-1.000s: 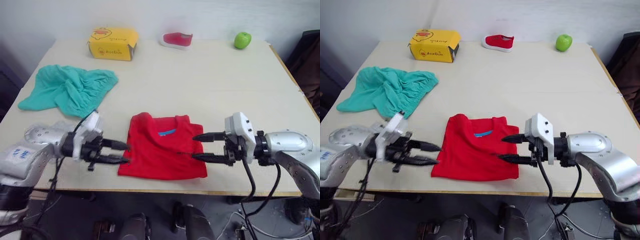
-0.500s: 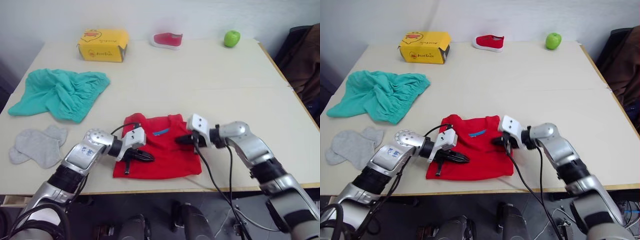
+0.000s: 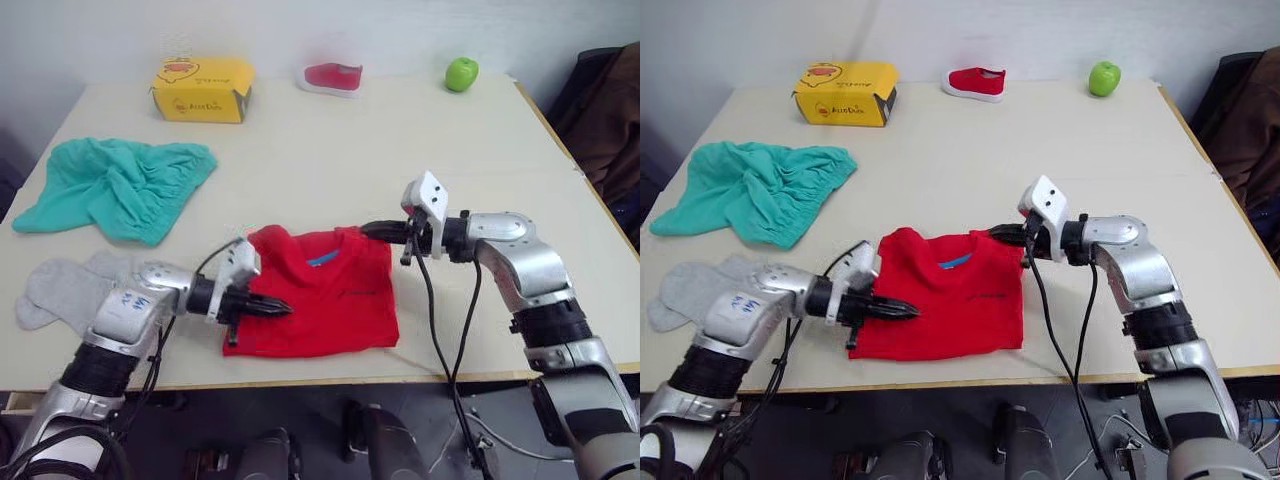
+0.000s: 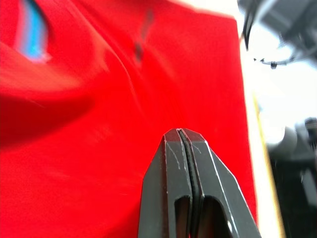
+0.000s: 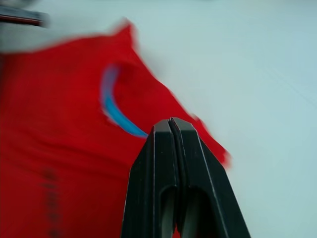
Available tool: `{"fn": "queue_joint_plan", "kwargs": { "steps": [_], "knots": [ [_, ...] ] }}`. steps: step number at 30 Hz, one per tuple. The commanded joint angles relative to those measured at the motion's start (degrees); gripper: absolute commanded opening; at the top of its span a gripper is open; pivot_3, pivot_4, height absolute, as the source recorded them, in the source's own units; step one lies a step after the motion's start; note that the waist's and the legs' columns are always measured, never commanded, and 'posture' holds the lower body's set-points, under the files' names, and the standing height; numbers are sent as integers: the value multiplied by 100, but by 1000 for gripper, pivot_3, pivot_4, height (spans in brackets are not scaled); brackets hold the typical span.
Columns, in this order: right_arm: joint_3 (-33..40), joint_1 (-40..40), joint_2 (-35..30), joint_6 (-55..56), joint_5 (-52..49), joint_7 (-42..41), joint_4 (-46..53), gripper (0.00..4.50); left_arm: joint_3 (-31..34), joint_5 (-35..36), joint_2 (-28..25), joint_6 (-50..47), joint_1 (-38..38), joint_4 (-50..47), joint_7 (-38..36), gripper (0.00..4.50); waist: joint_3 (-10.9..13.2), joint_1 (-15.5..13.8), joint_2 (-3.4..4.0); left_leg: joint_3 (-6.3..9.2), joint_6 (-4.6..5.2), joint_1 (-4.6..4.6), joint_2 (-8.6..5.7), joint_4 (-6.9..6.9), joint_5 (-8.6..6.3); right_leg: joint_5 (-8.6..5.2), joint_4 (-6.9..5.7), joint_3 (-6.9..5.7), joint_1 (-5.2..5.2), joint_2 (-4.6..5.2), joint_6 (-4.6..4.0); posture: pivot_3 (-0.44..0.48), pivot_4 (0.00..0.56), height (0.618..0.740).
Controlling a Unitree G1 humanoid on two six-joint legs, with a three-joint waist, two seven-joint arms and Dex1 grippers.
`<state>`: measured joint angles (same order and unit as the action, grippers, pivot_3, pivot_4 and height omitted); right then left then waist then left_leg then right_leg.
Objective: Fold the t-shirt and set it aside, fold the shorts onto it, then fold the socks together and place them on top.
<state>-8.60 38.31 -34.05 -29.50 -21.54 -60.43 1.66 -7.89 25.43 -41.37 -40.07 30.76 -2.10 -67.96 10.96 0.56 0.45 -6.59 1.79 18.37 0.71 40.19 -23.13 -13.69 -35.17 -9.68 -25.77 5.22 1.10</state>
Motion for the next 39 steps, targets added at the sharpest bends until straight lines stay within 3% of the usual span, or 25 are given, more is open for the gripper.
{"fn": "queue_joint_plan", "kwargs": {
  "steps": [1, 6, 9, 15, 20, 24, 26, 30, 37, 39],
  "knots": [
    [-390, -835, -376, -271, -20, -204, 1213, 13, 39, -267, 162, 140, 563, 711, 286, 0, -2, -116, -3, 5, 0, -2, -1, 0, 0, 0, 6, -2, 6, 0, 1, 0, 150, 740],
    [-902, -1627, -558, 0, 642, 85, 1391, 13, -373, -1196, 513, 1086, 1311, 2655, 515, 0, -1, -178, -9, 8, 5, 0, -13, -2, -3, 5, 18, -8, 15, 0, 10, 0, 150, 740],
    [-940, -1820, -620, 104, 921, 244, 1300, 13, -299, -1540, 669, 1686, 1709, 3773, 756, 0, -2, -158, -17, 2, 5, -1, -11, -2, -2, 5, 17, -7, 14, -5, 10, 0, 150, 740],
    [-359, -2493, -1145, -345, 230, -76, 2187, 13, -49, -1868, 427, 2629, 2231, 5217, 779, 0, -6, -177, -24, 6, 3, -4, -8, -2, -1, 5, 20, -10, 16, -7, 10, 0, 150, 740],
    [928, -2556, -1130, -1444, -1000, 292, 2642, 13, 272, -1667, -160, 2539, 2153, 4851, 111, 0, 4, -122, -36, 6, 3, -1, -5, -2, -1, 6, 17, -12, 12, -8, 9, 0, 150, 740],
    [2049, -2273, -1474, -3185, -2160, 518, 2125, 13, 681, -721, -725, 1660, 1427, 2718, -1001, 0, 8, -106, -41, 13, 3, 1, -3, -1, -2, 5, 18, -13, 11, -4, 8, 0, 150, 740],
    [2339, -2162, -1739, -4031, -2622, 450, 1690, 600, 894, -135, -880, 890, 1092, 1580, -1126, 178, 9, -156, -42, 23, 4, 10, -5, 0, -2, 5, 24, -19, 9, 4, 8, 0, 150, 740],
    [2388, -1754, -1631, -4994, -2926, 742, 849, 1952, 1065, 473, -940, 332, 554, 145, -1123, 1182, 9, -189, -42, 42, 4, 17, -6, 7, -2, 5, 34, -30, 19, 7, 8, 0, 150, 740],
    [1906, -919, -737, -5523, -2713, 1286, -403, 4438, 997, 474, -689, 307, 362, -537, -598, 3411, 12, -129, -37, 34, -4, 6, -8, 0, 4, 3, 17, -23, 21, 3, 5, 0, 150, 740],
    [1648, -668, -413, -5643, -2593, 1439, -764, 4500, 993, 580, -667, 245, 357, -685, -596, 3976, 12, -83, -38, 33, -6, 7, -7, -2, 4, 3, 18, -23, 20, 0, 5, 0, 150, 740]
  ]
}}
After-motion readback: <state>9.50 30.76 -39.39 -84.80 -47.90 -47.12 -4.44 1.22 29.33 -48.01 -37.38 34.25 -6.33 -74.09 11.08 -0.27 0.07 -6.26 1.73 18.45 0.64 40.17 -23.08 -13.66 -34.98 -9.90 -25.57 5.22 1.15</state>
